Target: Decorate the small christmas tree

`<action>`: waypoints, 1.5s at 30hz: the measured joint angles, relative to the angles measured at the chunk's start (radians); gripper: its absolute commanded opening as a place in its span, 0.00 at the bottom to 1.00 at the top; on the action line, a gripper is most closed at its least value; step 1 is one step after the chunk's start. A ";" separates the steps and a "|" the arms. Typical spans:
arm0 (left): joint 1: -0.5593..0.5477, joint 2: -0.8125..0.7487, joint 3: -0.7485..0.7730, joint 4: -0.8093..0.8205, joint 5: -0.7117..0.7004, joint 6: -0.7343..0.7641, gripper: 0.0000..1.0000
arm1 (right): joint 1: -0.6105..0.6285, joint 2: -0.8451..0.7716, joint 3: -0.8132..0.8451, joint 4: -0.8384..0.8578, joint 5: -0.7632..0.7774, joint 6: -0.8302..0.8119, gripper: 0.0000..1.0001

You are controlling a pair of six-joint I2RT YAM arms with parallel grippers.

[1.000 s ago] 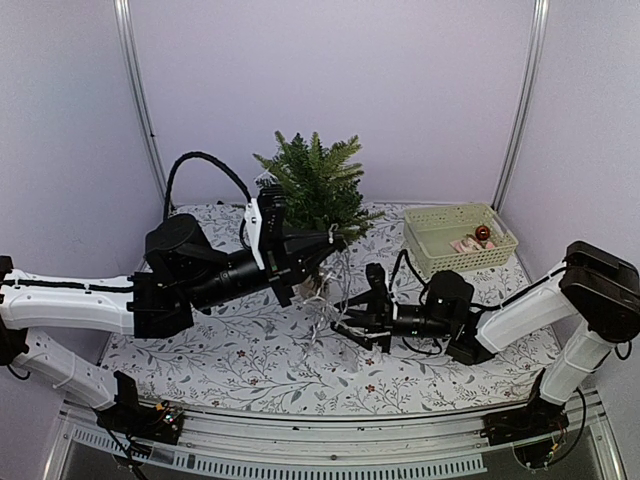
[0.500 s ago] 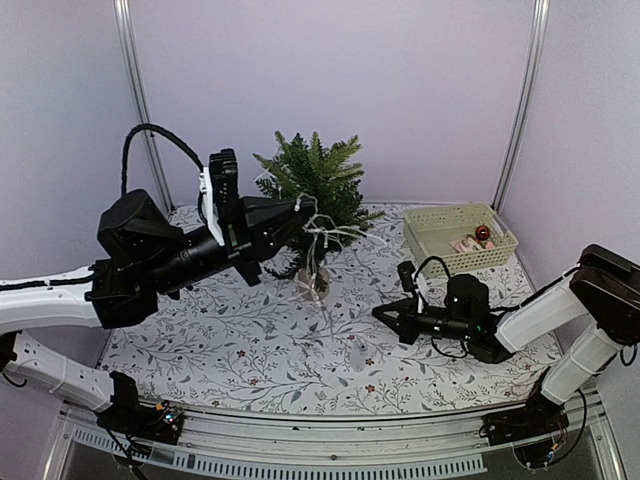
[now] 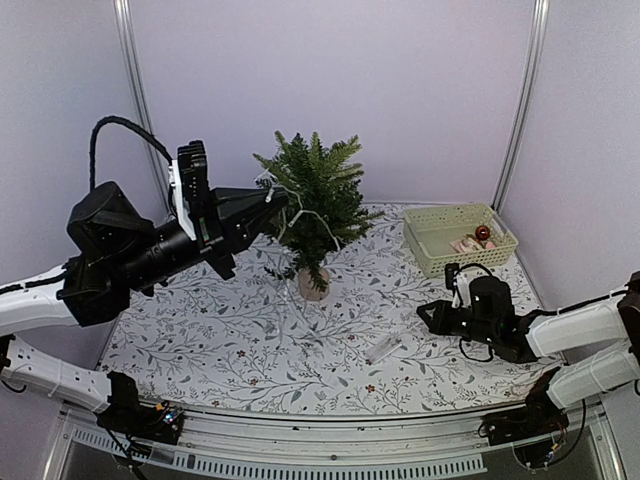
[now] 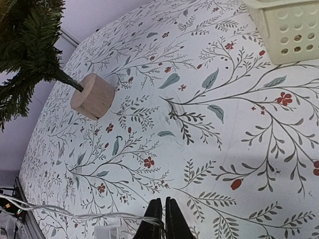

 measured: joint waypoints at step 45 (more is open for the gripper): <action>0.000 0.148 0.101 -0.174 0.376 0.008 0.00 | 0.020 0.216 0.296 0.438 -0.486 -0.131 0.50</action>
